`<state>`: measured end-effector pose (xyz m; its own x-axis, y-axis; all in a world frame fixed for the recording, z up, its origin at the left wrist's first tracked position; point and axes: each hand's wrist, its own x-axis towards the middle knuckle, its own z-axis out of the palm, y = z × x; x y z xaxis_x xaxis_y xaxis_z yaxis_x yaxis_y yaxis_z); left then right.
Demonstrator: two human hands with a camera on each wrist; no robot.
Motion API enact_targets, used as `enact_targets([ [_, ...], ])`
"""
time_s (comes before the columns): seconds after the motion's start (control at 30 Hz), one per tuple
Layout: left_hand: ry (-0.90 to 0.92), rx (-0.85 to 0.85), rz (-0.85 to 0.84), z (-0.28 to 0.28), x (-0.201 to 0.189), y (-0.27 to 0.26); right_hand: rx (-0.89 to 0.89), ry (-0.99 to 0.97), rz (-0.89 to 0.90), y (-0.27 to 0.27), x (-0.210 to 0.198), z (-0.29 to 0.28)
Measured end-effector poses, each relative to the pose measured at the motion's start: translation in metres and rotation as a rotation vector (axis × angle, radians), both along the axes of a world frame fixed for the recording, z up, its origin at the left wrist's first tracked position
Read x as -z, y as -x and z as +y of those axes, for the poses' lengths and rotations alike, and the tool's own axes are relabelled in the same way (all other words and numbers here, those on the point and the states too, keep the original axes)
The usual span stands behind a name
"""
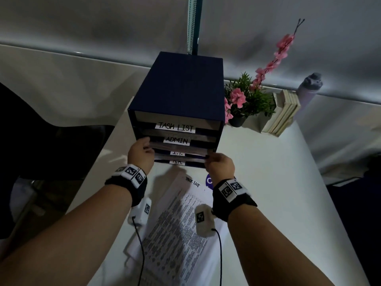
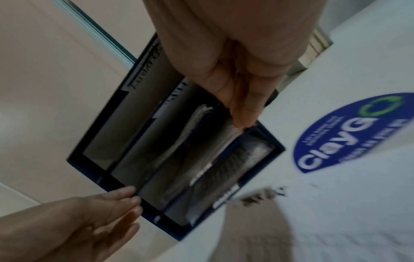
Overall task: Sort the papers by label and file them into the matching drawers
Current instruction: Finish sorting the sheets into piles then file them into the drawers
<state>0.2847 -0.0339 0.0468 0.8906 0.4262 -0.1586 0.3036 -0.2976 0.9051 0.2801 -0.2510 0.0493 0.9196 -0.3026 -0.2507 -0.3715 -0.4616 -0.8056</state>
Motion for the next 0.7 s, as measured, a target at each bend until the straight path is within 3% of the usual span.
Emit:
enact_targets([
  [0.2,-0.238,0.386,0.502,-0.002,0.050,0.067,-0.166,0.248,0.259,0.051,0.029,-0.041],
  [0.3,-0.452,0.509,0.710,-0.007,0.067,0.095,-0.072,0.303,0.389,0.073,0.040,-0.056],
  [0.43,-0.558,0.527,0.779,-0.021,0.068,0.121,0.041,0.358,0.527,0.102,0.046,-0.070],
  [0.7,-0.391,0.408,0.727,-0.046,0.069,0.142,-0.019,0.230,0.618,0.118,0.051,-0.058],
])
